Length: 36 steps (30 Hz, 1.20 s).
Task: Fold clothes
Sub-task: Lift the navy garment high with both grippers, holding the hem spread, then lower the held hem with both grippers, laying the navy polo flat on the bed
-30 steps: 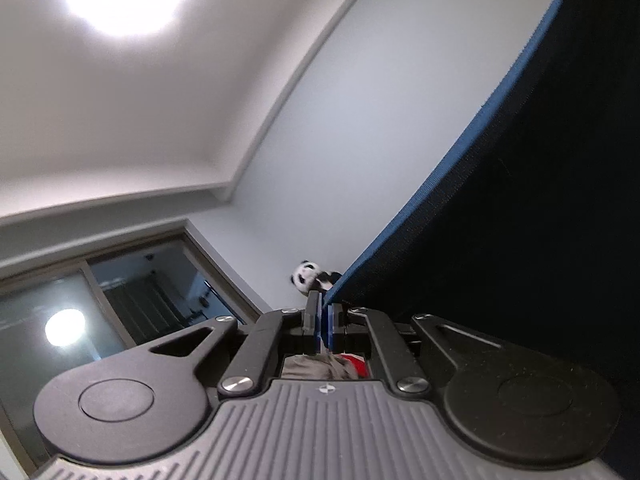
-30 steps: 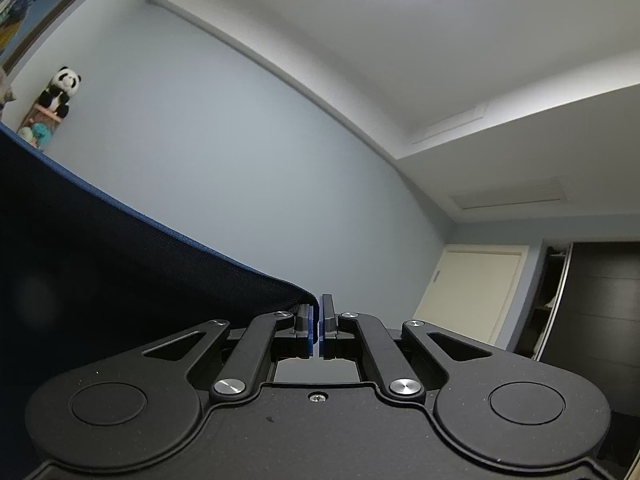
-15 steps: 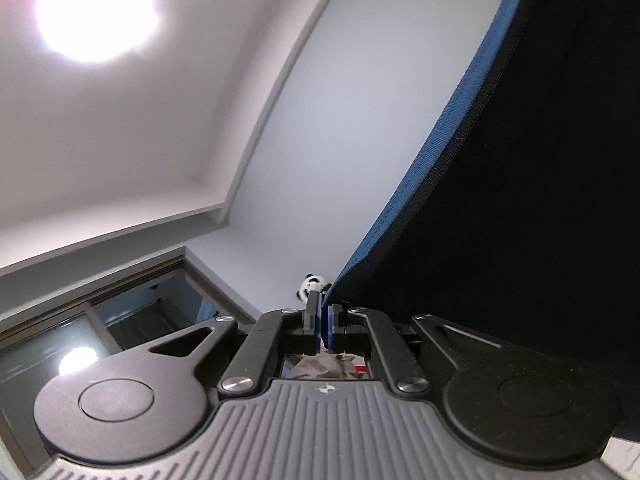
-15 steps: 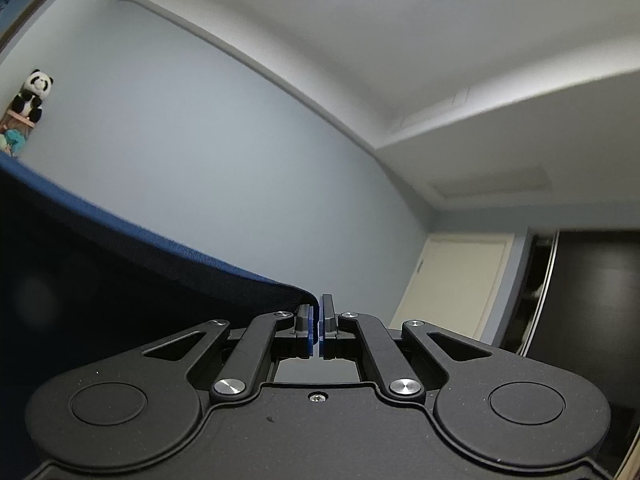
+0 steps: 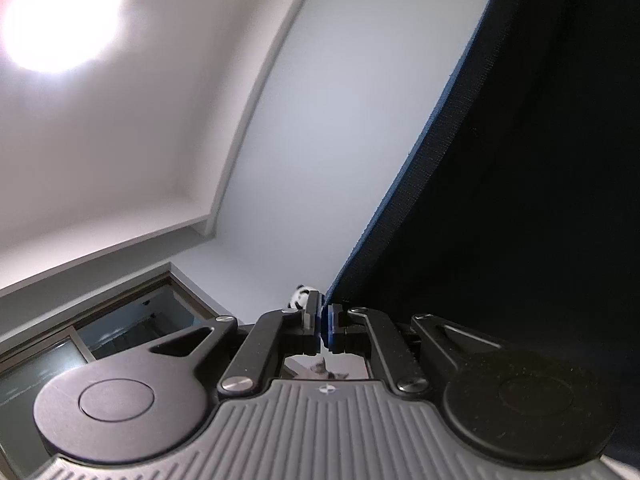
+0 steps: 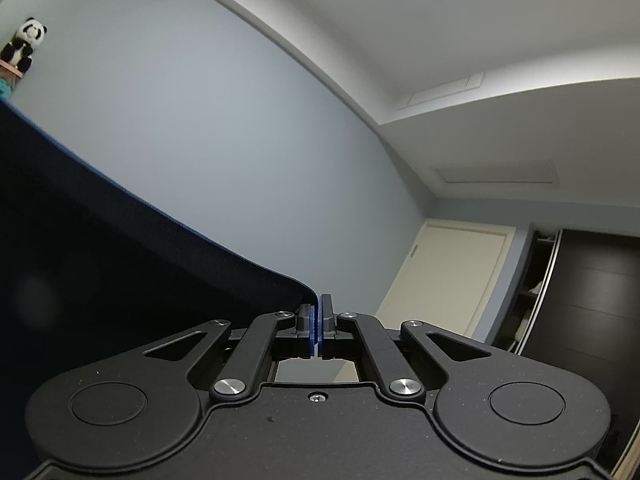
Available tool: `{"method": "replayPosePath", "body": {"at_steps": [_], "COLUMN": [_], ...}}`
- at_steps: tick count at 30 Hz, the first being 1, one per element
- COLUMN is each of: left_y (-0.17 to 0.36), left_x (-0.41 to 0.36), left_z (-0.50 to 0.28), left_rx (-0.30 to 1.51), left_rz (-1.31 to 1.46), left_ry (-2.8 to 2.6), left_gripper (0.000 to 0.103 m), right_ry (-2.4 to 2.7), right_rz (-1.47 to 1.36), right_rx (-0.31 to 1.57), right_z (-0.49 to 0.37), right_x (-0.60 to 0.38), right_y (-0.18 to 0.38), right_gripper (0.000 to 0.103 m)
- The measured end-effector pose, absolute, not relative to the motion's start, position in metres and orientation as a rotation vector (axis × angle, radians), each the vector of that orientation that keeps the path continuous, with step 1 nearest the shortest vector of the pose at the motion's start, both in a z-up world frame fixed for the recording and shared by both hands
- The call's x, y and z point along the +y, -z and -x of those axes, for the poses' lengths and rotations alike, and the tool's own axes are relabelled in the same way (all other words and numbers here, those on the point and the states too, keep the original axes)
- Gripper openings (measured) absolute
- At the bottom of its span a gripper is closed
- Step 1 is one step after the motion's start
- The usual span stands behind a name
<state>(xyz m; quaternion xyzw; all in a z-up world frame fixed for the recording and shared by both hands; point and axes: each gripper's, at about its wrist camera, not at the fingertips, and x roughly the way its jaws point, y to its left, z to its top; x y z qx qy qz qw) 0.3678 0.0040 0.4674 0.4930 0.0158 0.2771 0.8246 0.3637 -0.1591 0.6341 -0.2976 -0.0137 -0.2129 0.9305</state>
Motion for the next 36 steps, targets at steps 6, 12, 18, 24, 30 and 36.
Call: {"method": "replayPosePath", "body": {"at_steps": [6, 12, 18, 24, 30, 36], "left_y": [-0.484, -0.468, -0.44, -0.372, -0.31, -0.263], "left_x": [0.006, 0.017, 0.03, 0.042, 0.051, 0.052], "left_z": [-0.401, -0.373, -0.293, -0.217, -0.153, -0.103], "left_rx": [-0.074, -0.081, -0.033, 0.093, 0.242, 0.368], "left_rz": [-0.964, -0.833, -0.731, -0.76, -0.834, -0.934], "left_ry": [-0.644, -0.591, -0.453, -0.326, -0.197, -0.079], "left_gripper": [0.002, 0.003, 0.004, 0.004, 0.004, 0.004], "right_ry": [0.455, 0.42, 0.316, 0.177, 0.068, -0.035], "right_rz": [0.583, 0.562, 0.501, 0.448, 0.506, 0.533], "right_rx": [-0.081, -0.118, -0.077, 0.045, 0.194, 0.377], "right_z": [-0.402, -0.379, -0.322, -0.248, -0.185, -0.124], "right_x": [-0.159, -0.155, -0.162, -0.174, -0.178, -0.175], "right_y": [-0.633, -0.624, -0.599, -0.541, -0.472, -0.401], "right_gripper": [0.0, 0.0, 0.0, 0.0, 0.0, 0.0]}}
